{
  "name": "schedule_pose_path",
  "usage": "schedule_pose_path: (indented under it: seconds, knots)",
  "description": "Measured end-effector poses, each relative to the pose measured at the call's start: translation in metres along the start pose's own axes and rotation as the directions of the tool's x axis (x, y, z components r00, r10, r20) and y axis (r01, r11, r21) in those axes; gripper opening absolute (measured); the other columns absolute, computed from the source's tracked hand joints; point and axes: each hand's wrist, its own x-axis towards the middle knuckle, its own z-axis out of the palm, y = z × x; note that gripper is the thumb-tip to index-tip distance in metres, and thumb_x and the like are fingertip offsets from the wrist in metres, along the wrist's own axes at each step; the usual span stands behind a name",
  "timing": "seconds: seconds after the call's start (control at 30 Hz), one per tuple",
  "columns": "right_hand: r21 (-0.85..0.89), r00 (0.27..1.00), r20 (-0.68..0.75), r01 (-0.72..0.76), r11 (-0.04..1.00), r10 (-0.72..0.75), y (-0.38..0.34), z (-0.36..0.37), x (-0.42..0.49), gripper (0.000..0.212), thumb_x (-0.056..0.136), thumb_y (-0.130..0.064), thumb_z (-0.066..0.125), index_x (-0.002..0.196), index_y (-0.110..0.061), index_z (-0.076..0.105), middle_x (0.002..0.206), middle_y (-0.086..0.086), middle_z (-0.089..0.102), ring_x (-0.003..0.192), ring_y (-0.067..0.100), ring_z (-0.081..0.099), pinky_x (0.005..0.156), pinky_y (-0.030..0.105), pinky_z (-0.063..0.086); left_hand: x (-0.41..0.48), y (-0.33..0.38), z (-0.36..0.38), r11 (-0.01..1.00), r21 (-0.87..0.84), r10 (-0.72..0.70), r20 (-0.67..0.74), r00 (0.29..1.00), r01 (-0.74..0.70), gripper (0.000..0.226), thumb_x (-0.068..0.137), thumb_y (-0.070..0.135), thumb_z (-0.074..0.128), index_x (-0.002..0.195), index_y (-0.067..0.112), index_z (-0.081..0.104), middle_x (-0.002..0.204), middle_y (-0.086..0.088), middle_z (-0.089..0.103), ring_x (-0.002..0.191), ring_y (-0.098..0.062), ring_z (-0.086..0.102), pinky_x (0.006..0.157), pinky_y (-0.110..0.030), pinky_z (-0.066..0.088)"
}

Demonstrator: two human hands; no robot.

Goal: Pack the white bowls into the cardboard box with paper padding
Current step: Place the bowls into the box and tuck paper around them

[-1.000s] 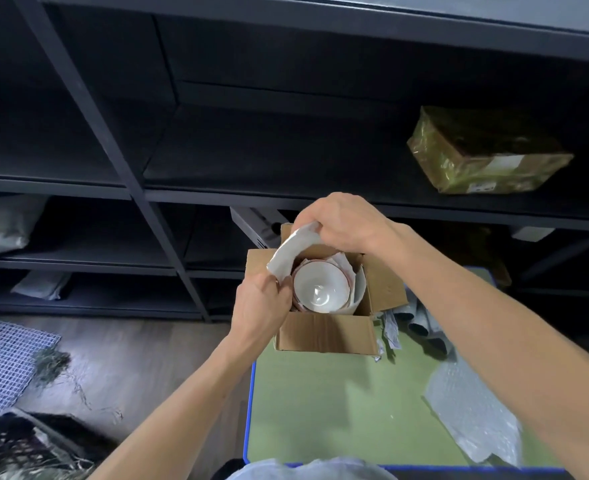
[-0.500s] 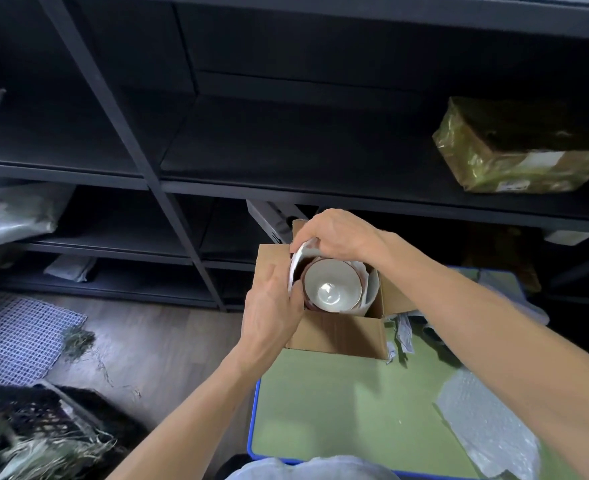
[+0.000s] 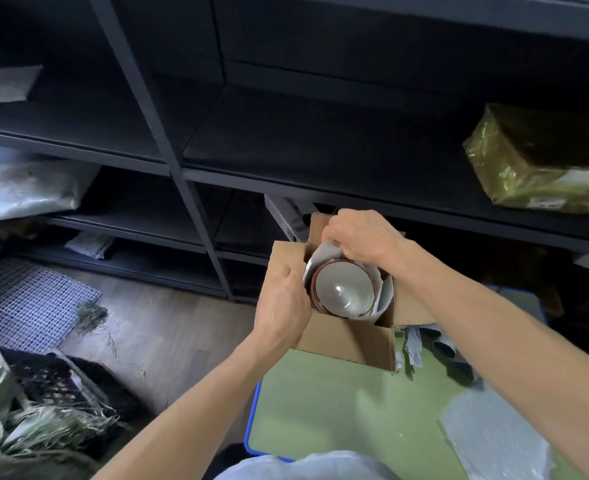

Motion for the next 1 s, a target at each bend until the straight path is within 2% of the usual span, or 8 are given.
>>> schedule_pose_path:
  seconds: [0.1, 0.17, 0.27, 0.33, 0.57, 0.7, 0.77, 1.0]
  knots:
    - [-0.017, 1.000, 0.004, -0.005, 1.000, 0.005, -0.005, 0.015, 0.004, 0.023, 0.087, -0.008, 0.057, 0.097, -0.028, 0.063, 0.091, -0.007, 0.061, 0.088, 0.019, 0.060, 0.062, 0.031, 0.034, 0.007, -0.002, 0.001, 0.999, 0.042, 0.035, -0.020, 0.999, -0.035, 0.032, 0.087, 0.039, 0.045, 0.118, 0.031, 0.047, 0.093, 0.006, 0.047, 0.064, -0.011, 0.044, 0.048, -0.023, 0.029]
    - [-0.029, 1.000, 0.017, 0.005, 1.000, -0.005, -0.008, 0.023, 0.006, 0.019, 0.086, -0.005, 0.058, 0.087, -0.024, 0.055, 0.084, -0.006, 0.054, 0.078, 0.021, 0.059, 0.059, 0.030, 0.032, 0.011, -0.001, 0.001, 0.995, 0.088, 0.052, -0.051, 0.997, -0.048, 0.035, 0.091, 0.043, 0.045, 0.123, 0.031, 0.050, 0.097, 0.005, 0.053, 0.068, -0.016, 0.050, 0.051, -0.028, 0.041]
    - [-0.077, 0.999, 0.003, 0.035, 0.996, -0.035, -0.012, 0.033, 0.003, 0.017, 0.086, -0.007, 0.064, 0.087, -0.022, 0.056, 0.084, -0.003, 0.045, 0.068, 0.019, 0.048, 0.052, 0.030, 0.030, 0.019, 0.000, 0.001, 0.983, 0.183, 0.003, -0.043, 0.999, 0.005, 0.020, 0.099, 0.029, 0.045, 0.110, 0.022, 0.059, 0.092, 0.001, 0.055, 0.067, -0.020, 0.056, 0.058, -0.036, 0.054]
    - [-0.119, 1.000, -0.009, 0.024, 0.993, -0.025, -0.013, 0.039, 0.000, 0.016, 0.086, -0.007, 0.065, 0.094, -0.020, 0.062, 0.090, -0.001, 0.047, 0.073, 0.018, 0.049, 0.051, 0.030, 0.029, 0.024, 0.001, 0.002, 0.971, 0.240, 0.003, -0.025, 1.000, 0.003, 0.017, 0.100, 0.024, 0.047, 0.102, 0.019, 0.063, 0.084, 0.001, 0.057, 0.066, -0.020, 0.056, 0.059, -0.037, 0.055]
    - [-0.070, 0.996, -0.079, -0.039, 0.997, 0.034, -0.006, 0.044, -0.006, 0.024, 0.084, -0.002, 0.065, 0.102, -0.018, 0.060, 0.097, 0.001, 0.059, 0.086, 0.019, 0.057, 0.056, 0.025, 0.037, 0.038, 0.006, 0.003, 0.946, 0.315, 0.090, -0.027, 0.996, -0.077, 0.013, 0.097, 0.024, 0.054, 0.100, 0.018, 0.065, 0.087, -0.002, 0.064, 0.063, -0.017, 0.052, 0.055, -0.030, 0.050]
    - [-0.110, 0.994, -0.057, -0.094, 0.989, 0.088, -0.010, 0.046, -0.011, 0.023, 0.085, -0.002, 0.061, 0.103, -0.016, 0.062, 0.102, 0.002, 0.057, 0.090, 0.021, 0.056, 0.062, 0.029, 0.044, 0.044, 0.008, 0.006, 0.942, 0.325, 0.100, -0.024, 0.995, -0.087, 0.015, 0.097, 0.025, 0.057, 0.101, 0.018, 0.069, 0.082, 0.001, 0.064, 0.058, -0.009, 0.046, 0.048, -0.020, 0.031]
    - [-0.136, 0.994, -0.054, -0.103, 0.985, 0.097, -0.011, 0.045, -0.012, 0.023, 0.084, -0.003, 0.061, 0.104, -0.015, 0.061, 0.104, 0.003, 0.057, 0.092, 0.021, 0.056, 0.064, 0.030, 0.046, 0.045, 0.008, 0.007, 0.938, 0.328, 0.128, -0.037, 0.991, -0.109, 0.015, 0.097, 0.024, 0.057, 0.099, 0.018, 0.071, 0.083, 0.000, 0.067, 0.060, -0.011, 0.048, 0.050, -0.022, 0.031]
    - [-0.165, 0.983, -0.071, -0.179, 0.970, 0.169, -0.002, 0.036, -0.013, 0.022, 0.088, -0.008, 0.060, 0.108, -0.015, 0.059, 0.109, 0.002, 0.059, 0.099, 0.021, 0.058, 0.062, 0.029, 0.035, 0.056, 0.009, 0.011, 0.934, 0.331, 0.155, -0.030, 0.987, -0.137, 0.016, 0.092, 0.015, 0.057, 0.086, 0.018, 0.071, 0.070, 0.004, 0.054, 0.058, -0.016, 0.047, 0.043, -0.022, 0.021]
